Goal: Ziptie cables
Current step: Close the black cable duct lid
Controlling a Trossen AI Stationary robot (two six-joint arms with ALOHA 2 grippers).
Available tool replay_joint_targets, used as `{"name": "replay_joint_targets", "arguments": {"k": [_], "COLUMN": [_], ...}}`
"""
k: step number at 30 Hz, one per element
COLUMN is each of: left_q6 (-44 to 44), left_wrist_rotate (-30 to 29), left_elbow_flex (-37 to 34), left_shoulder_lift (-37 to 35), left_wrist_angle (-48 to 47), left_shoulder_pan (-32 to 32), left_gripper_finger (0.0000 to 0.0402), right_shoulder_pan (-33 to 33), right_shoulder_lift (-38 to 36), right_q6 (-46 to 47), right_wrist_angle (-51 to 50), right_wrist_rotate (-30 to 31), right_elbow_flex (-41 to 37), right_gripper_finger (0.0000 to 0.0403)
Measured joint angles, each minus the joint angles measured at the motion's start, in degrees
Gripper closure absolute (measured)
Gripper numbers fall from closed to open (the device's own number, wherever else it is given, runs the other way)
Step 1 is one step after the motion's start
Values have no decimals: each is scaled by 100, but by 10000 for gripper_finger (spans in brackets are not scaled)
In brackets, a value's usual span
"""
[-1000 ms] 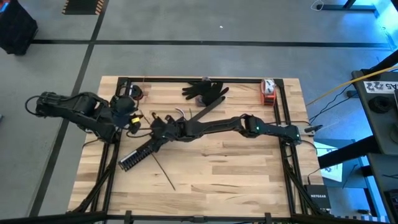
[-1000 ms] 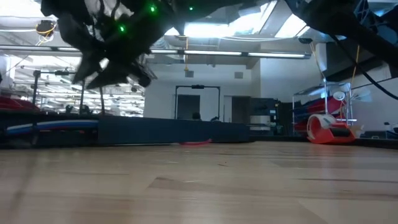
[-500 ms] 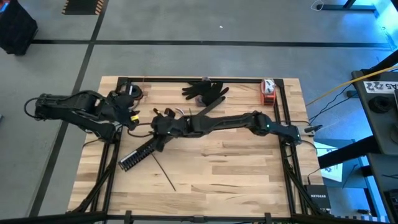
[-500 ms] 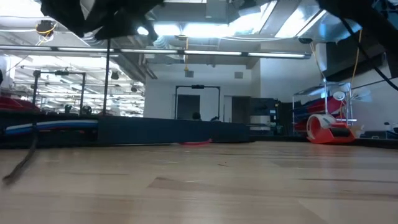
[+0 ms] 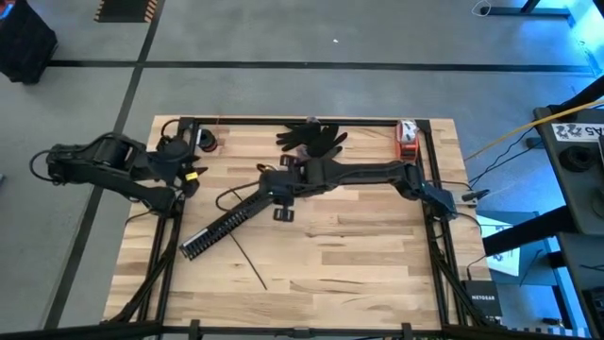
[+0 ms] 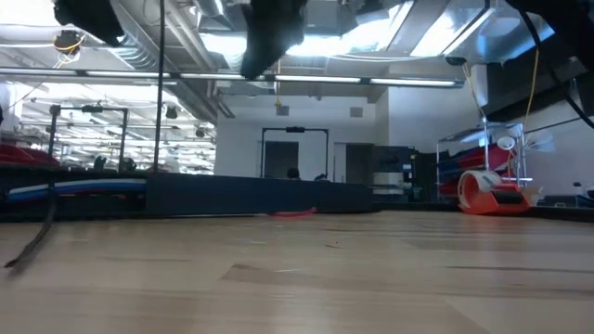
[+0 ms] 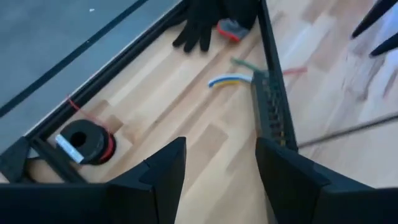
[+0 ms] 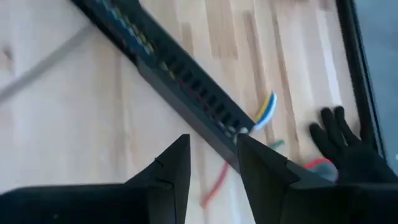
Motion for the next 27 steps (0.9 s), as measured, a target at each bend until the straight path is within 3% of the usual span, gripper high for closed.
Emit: {"name": "replay_joint_targets", "arguments": {"k": [7,12,17,20,27], "left_q6": [787,914,-120,-572,-1804], "left_wrist_rotate": [423,971,1891,1925,1739], "left_elbow_flex": [-157,-187,-189,-315,-640], "left_shoulder_lift": [355,1245,2048,2293,2683], "left_wrist_angle": [1551,1662,860,691,1279], "left_shoulder_pan": [13,10,-294,-887,-2122], "left_gripper_finger": [211,179,146,142,155], "right_shoulder_pan": [-373,-741,-1102,-1296,-1489], "right_shoulder_lift": [0,-37,-427,-593,-651], "right_q6": [-974,-1623,-1978,-2015,-2326], "right_wrist_angle": [123,73,162,255,341], "right_wrist_rotate": [-831,-1616,-1910,-2088,-2569], "right_elbow_flex": [-591,-782,-1136,-1280,-1352], "right_gripper_finger": [279,279,279,279,279]}}
